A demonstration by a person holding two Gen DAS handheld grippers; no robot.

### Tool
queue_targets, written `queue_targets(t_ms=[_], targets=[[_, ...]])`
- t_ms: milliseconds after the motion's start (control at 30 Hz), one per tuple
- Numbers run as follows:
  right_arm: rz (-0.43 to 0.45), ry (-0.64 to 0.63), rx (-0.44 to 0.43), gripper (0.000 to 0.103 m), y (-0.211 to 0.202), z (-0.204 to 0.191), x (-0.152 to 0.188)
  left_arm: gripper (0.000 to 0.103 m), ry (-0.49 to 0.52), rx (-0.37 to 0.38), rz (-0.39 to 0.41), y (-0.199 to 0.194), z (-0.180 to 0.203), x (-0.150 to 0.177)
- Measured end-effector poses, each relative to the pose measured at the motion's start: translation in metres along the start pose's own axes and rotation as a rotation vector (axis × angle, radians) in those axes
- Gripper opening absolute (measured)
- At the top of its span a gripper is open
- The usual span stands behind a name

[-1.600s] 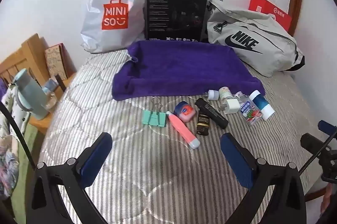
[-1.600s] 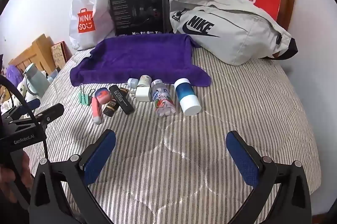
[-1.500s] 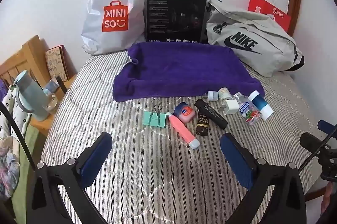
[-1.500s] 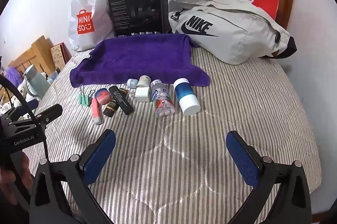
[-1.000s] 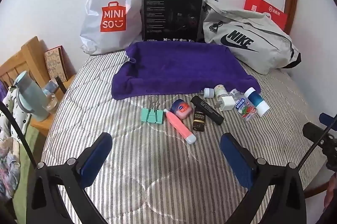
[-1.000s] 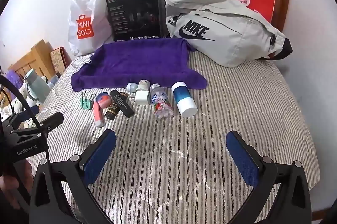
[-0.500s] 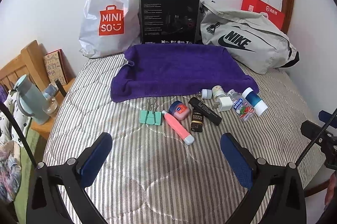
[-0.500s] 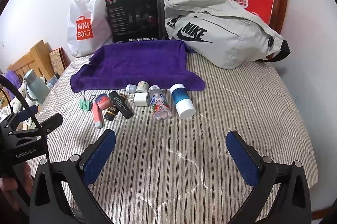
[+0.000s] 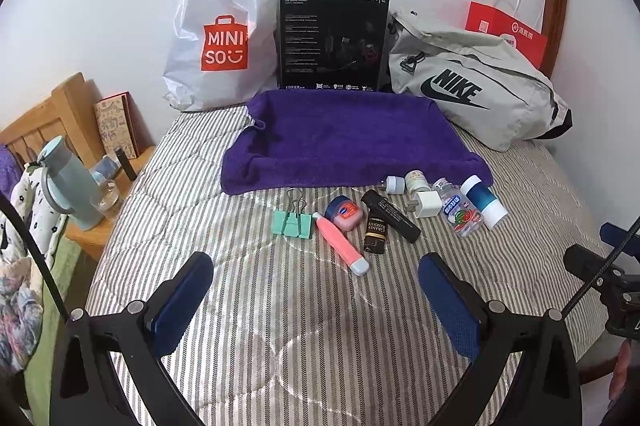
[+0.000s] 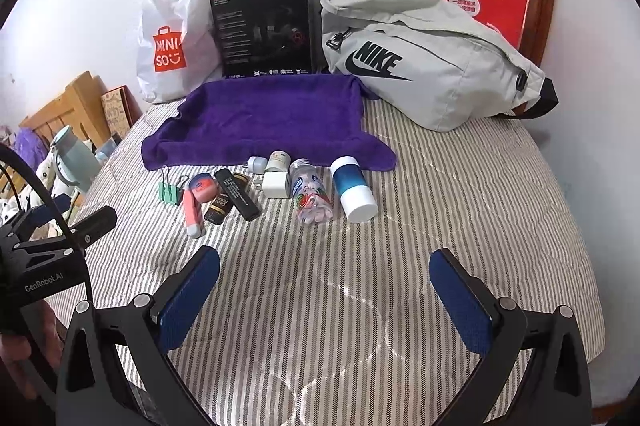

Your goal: Organize rigid objects

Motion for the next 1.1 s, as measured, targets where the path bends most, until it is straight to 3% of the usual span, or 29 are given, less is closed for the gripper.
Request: queue_targets(t_ms=[1100], targets=[[-0.005, 0.012, 0.018, 0.103, 0.0003, -0.0006, 0.0038, 0.103, 0.0, 0.025, 0.004, -0.0017, -0.0005, -0.0017]])
Point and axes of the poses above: each gripper's, at about its wrist camera, not at the fingertips, and y roughly the way its jaws point, z to its right, x to its underside, the point moved 6 cm from there along y, roughly the way its jaws point, and after that the axes turned 8 degrees about -x, right-handed, at the moved point
